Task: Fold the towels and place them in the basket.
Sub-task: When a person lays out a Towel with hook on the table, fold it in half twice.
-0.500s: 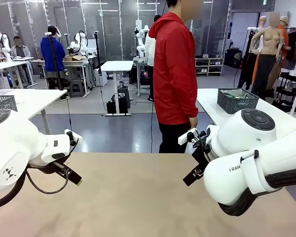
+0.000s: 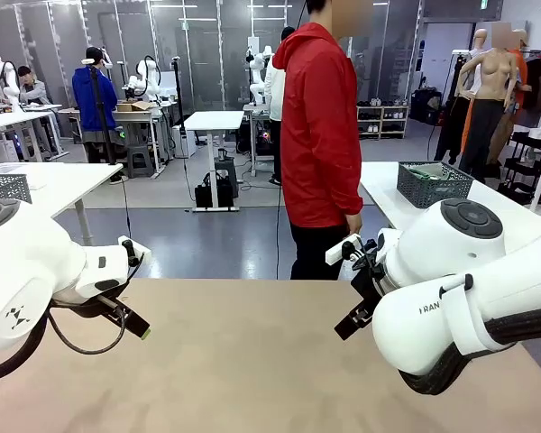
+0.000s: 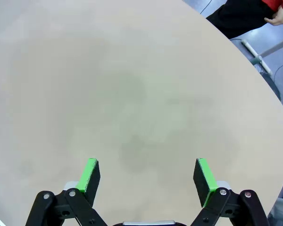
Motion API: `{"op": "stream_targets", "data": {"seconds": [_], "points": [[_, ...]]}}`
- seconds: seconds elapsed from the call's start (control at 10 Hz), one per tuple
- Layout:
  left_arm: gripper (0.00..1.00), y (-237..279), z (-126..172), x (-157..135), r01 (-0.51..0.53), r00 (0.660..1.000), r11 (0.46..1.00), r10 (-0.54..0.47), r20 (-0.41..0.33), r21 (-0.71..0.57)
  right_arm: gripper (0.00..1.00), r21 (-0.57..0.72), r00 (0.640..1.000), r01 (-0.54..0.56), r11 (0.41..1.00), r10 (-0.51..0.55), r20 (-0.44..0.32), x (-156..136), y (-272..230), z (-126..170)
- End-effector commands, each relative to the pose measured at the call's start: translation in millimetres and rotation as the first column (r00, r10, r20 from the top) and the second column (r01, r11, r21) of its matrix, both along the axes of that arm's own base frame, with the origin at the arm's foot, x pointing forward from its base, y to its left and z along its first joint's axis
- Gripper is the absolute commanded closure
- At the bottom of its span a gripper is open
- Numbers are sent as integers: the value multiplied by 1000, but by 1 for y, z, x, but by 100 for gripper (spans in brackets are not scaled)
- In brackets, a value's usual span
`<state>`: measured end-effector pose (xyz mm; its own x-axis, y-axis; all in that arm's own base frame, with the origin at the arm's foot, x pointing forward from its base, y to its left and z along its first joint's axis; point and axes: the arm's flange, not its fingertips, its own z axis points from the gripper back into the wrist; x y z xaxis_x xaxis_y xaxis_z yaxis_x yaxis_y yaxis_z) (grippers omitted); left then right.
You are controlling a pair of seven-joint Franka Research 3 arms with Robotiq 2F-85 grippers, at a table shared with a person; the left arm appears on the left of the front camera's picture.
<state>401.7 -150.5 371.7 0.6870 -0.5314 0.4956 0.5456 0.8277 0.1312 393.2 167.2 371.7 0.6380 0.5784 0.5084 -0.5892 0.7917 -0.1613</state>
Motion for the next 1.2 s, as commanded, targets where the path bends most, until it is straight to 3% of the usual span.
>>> {"op": "stream_targets", "data": {"seconds": [0.0, 0.6, 0.8, 1.1], "points": [[0, 0, 0, 0, -1, 1000, 1000, 1, 0, 0, 0, 1, 1000, 2, 1000, -2, -1, 0, 0, 0], [0, 0, 0, 0, 0, 1000, 1000, 0, 0, 0, 0, 0, 1000, 0, 1000, 0, 0, 0, 0, 0], [0, 15, 12, 4, 71, 997, 997, -71, 19, -16, 0, 11, 999, -33, 999, 33, 12, 4, -14, 8], [0, 51, 50, 15, 203, 977, 978, -206, 59, 48, 0, -22, 980, -187, 982, 188, 68, 4, -64, 28]]}}
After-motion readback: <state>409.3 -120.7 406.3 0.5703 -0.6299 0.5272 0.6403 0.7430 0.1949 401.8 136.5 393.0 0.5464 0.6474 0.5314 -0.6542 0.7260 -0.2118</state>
